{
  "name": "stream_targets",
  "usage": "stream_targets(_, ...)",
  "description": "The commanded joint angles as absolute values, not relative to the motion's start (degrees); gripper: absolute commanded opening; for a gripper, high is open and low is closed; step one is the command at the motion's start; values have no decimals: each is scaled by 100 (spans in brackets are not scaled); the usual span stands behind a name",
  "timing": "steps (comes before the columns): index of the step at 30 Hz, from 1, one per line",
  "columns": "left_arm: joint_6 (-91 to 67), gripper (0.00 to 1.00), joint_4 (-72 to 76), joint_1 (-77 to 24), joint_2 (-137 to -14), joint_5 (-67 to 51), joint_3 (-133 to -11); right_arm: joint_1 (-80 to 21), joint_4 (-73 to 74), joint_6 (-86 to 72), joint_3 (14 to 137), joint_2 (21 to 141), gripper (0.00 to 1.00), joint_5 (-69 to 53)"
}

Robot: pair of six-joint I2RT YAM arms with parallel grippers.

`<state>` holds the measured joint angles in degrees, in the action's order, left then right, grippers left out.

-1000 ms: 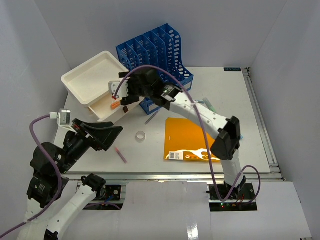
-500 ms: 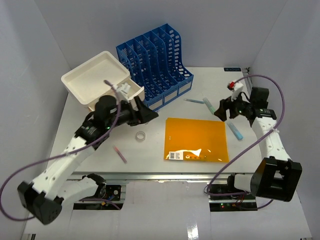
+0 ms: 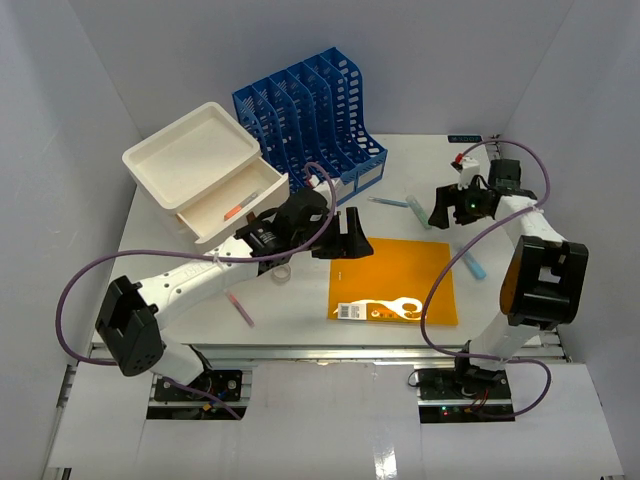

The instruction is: Organize the desk

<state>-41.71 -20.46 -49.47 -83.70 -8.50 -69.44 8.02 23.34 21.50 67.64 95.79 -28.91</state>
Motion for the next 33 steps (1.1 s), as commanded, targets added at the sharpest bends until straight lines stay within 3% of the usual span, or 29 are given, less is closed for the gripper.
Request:
stream_targets(1, -4018, 92, -1934, -5060, -7608, -615, -6820, 190, 1920, 2279, 7236, 10040, 92, -1972)
stream_targets(11, -4087, 96, -2447, -5062, -4881, 369, -5961, -387, 1784, 2341, 7867, 10975, 84, -885)
stream_targets(16, -4323, 98, -2977, -5062, -3824, 708, -5654, -387, 1929, 2397, 8048, 11243, 73, -892)
stream_targets(24, -4484, 98, -3297, -5062, -3171, 825, -5500, -387, 2065, 2347, 8146, 11515, 53, -921)
stream_targets(30, -4480, 98, -3332, -5062, -3129, 776, -5511, -375, 2092, 2347, 8139, 11599, 47, -888)
stream_targets(33, -4481, 98, -3356, -5062, -3121, 757, -5551, -354, 2117, 2347, 8141, 11628, 34, -888)
